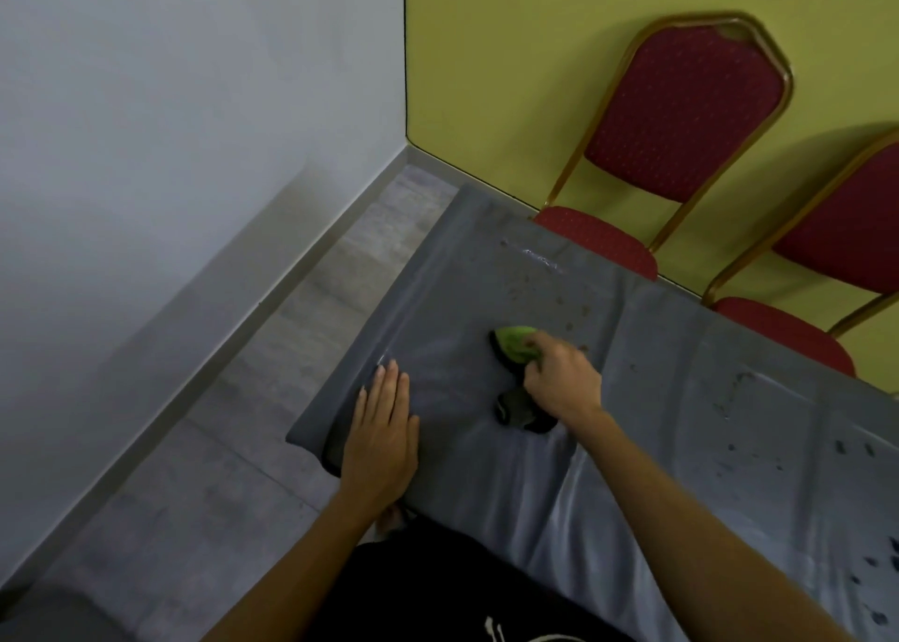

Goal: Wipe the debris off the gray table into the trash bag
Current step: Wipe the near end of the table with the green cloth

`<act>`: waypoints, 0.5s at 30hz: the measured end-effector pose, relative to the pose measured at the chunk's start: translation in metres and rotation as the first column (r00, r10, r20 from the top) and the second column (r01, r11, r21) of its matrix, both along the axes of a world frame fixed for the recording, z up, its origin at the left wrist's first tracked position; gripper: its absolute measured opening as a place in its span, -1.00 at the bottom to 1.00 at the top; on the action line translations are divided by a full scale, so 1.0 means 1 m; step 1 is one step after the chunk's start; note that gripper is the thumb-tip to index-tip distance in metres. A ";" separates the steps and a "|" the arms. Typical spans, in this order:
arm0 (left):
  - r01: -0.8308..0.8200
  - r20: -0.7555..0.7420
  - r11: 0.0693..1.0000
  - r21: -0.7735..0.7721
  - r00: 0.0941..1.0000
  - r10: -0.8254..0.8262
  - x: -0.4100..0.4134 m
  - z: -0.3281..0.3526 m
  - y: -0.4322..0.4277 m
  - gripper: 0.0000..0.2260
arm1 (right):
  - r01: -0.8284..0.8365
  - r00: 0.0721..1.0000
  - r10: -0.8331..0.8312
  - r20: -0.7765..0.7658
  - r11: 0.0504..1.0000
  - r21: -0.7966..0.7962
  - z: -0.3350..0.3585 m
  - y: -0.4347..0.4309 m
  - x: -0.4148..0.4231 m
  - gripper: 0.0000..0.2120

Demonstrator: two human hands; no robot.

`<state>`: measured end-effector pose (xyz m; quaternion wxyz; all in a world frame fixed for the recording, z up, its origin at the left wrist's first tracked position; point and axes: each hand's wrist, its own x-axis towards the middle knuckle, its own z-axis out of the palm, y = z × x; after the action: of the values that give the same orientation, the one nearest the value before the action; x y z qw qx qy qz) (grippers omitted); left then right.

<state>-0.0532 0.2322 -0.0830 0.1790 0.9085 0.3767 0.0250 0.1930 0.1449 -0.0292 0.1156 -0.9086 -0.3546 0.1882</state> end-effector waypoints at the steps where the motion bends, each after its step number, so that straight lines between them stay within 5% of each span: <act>1: -0.015 0.000 1.000 -0.010 1.000 0.015 0.002 0.001 -0.001 -0.48 | 0.103 0.994 -0.101 -0.039 0.994 0.038 0.001 0.003 0.006 -0.65; 4: -0.039 0.025 0.999 -0.026 0.999 0.039 0.014 0.003 -0.001 -0.51 | 0.164 0.983 -0.151 -0.108 0.979 0.119 0.001 0.019 -0.014 -0.63; 7: -0.022 0.038 0.999 -0.039 0.999 0.023 0.030 0.008 0.006 -0.50 | -0.067 0.986 0.093 -0.138 0.982 0.177 -0.010 0.029 -0.066 -0.64; 10: -0.004 0.019 0.999 -0.054 1.000 0.005 0.031 0.007 0.017 -0.51 | -0.240 0.965 0.243 -0.095 0.970 0.048 -0.019 0.027 -0.083 -0.60; 15: 0.061 -0.044 0.996 -0.060 0.997 -0.064 0.021 0.003 0.029 -0.47 | -0.230 0.973 0.228 -0.041 0.972 -0.054 -0.009 0.026 -0.017 -0.51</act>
<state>-0.0325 0.2607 -0.0795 0.1976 0.9145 0.3528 -0.0126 0.1757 0.1710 -0.0379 0.0728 -0.8612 -0.4493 0.2261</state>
